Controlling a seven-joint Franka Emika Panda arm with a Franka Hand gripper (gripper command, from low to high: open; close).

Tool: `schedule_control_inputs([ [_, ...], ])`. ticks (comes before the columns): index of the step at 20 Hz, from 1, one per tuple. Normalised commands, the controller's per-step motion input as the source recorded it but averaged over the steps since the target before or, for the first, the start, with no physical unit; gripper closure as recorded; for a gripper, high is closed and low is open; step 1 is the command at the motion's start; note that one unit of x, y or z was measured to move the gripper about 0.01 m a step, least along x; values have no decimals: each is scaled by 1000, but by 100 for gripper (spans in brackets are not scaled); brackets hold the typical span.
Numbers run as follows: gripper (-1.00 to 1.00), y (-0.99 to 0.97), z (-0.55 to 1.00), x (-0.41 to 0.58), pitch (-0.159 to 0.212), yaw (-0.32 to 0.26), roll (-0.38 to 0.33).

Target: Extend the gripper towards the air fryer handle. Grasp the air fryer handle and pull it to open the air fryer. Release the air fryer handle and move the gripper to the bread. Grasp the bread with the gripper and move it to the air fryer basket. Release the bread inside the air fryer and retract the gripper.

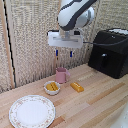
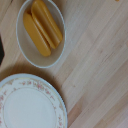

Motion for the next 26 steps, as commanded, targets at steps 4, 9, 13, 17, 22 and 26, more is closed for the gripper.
schedule_control_inputs([
  [4, -100, -214, 0, 166, 0, -186, -332],
  [9, -100, -247, -50, 84, 0, -154, -372],
  [13, -100, -258, -79, 57, 0, -142, -375],
  [17, -100, -288, -134, 6, -9, -111, -375],
  [22, -100, -335, -121, 0, -42, -75, -375],
  [26, -100, -534, 0, 16, -128, -1, -325],
])
